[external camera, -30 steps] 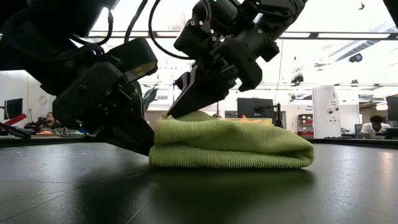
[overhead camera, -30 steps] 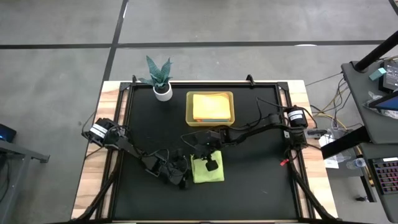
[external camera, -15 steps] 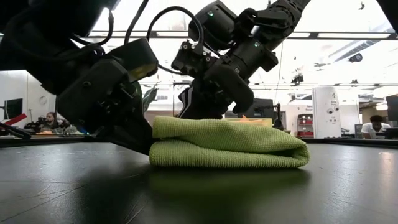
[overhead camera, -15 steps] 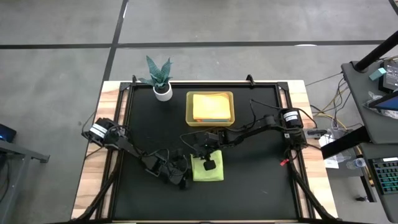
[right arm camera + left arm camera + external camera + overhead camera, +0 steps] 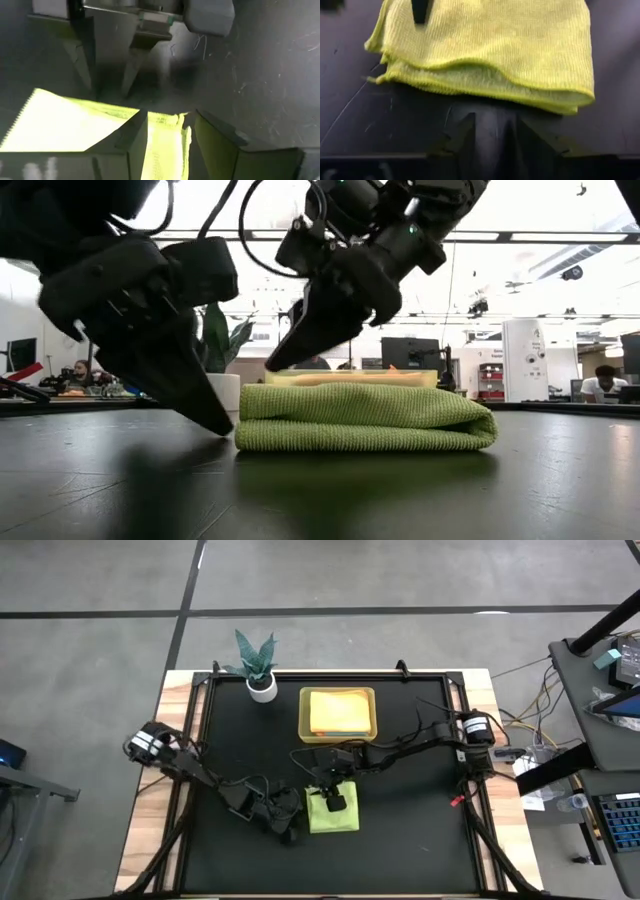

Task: Fold microfiber towels
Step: Fold the green towel on the table

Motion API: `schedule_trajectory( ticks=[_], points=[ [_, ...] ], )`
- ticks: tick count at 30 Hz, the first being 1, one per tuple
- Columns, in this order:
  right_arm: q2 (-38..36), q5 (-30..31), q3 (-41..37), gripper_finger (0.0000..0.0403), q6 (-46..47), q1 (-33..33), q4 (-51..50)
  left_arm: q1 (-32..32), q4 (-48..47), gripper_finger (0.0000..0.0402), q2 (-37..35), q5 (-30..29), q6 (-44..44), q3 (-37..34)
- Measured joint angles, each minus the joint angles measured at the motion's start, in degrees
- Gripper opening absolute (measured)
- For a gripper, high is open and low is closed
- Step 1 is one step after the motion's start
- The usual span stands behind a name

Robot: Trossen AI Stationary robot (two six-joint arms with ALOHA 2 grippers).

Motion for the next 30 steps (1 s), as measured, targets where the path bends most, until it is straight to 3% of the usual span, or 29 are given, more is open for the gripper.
schedule_trajectory(
  ticks=[6,9,14,21,26,30],
  points=[
    [-5.20,0.00,-0.37,0.0151,1.80,1.08,-6.78,-0.22,-1.72,0.0177,-5.17,7.54,1.37,0.06],
    [-8.38,-0.08,-1.67,0.0136,3.29,3.42,-8.57,-1.04,-1.66,0.0172,-6.60,4.64,2.47,0.80],
    [-12.36,0.15,-5.79,0.0091,7.15,9.48,-7.90,-1.61,2.91,0.0123,-5.20,-1.33,6.95,2.84],
    [-13.69,10.37,-13.47,0.0019,14.05,18.68,-2.92,-1.44,9.98,0.0015,-0.51,-3.22,11.04,4.83],
    [-13.22,18.17,-17.75,0.0009,17.94,22.20,0.81,-1.39,10.89,0.0007,4.39,-4.36,10.76,7.13],
    [-12.46,19.47,-19.57,0.0009,21.08,22.84,2.17,-1.45,10.51,0.0007,8.62,-3.94,9.17,8.98]
  ],
)
